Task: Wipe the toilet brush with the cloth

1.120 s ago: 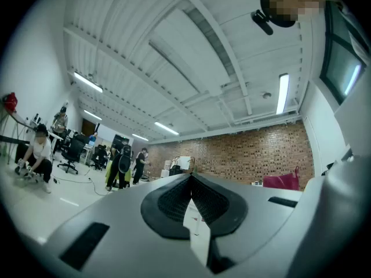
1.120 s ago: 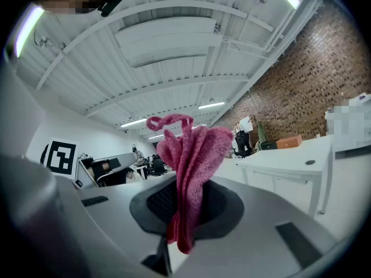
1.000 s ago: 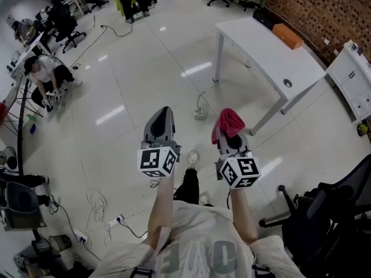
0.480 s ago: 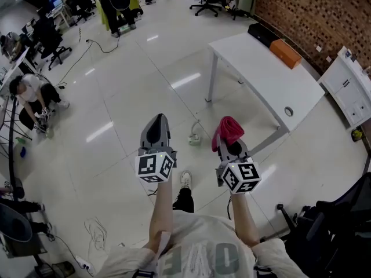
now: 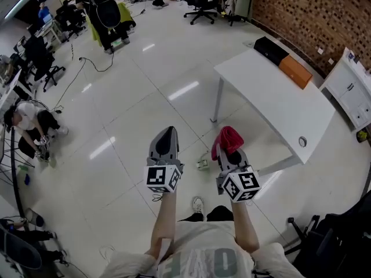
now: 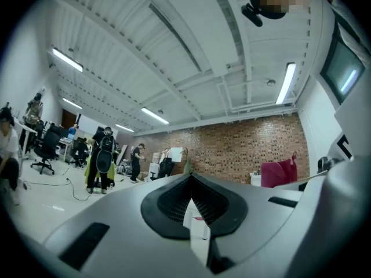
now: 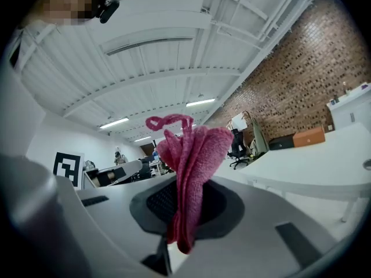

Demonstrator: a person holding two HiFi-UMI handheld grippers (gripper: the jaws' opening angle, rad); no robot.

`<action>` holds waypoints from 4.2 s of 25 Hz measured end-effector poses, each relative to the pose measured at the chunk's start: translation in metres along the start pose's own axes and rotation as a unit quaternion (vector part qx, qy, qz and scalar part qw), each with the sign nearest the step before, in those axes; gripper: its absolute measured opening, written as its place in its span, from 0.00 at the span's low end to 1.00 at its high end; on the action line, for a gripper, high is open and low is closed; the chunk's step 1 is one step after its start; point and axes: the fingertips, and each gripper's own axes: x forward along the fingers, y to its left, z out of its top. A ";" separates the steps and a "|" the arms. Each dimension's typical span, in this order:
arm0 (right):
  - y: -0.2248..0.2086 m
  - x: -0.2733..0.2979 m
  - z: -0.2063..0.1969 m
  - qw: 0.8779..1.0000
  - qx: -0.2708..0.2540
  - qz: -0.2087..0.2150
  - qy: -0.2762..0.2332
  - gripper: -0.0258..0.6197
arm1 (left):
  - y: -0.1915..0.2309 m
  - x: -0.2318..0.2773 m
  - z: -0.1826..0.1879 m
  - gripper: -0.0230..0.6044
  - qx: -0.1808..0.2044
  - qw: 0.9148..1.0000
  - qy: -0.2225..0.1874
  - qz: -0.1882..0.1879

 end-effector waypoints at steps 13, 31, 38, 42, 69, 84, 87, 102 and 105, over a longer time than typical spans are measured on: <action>-0.058 0.052 0.029 1.000 -0.013 -0.016 -0.008 0.09 | 0.003 0.086 -0.011 0.04 -0.004 1.000 -0.002 -0.001; -0.114 0.073 0.066 0.999 -0.017 -0.002 -0.031 0.09 | -0.037 0.133 -0.011 0.04 0.005 1.000 -0.007 -0.021; -0.125 0.066 0.056 1.000 -0.024 0.001 -0.019 0.09 | -0.065 0.135 -0.044 0.04 0.004 0.999 0.032 -0.038; -0.133 0.065 0.051 0.999 -0.020 -0.008 -0.029 0.09 | -0.042 0.125 -0.064 0.04 -0.031 0.999 0.035 -0.007; -0.358 0.170 -0.638 0.998 -0.054 0.041 -0.008 0.09 | 0.099 0.083 -0.747 0.04 -0.026 0.999 -0.011 -0.027; -0.344 0.145 -0.772 0.995 -0.063 0.081 -0.017 0.09 | 0.039 -0.012 -0.881 0.04 0.017 0.990 0.013 -0.141; -0.349 0.143 -0.792 0.993 -0.076 0.086 -0.008 0.09 | 0.025 -0.018 -0.903 0.05 0.020 0.982 0.034 -0.183; -0.370 0.172 -0.892 0.979 -0.071 0.156 0.114 0.09 | -0.021 -0.028 -1.006 0.22 -0.016 0.944 0.154 -0.290; -0.372 0.175 -0.894 0.979 -0.070 0.156 0.114 0.09 | -0.024 -0.021 -1.005 0.22 -0.020 0.941 0.148 -0.305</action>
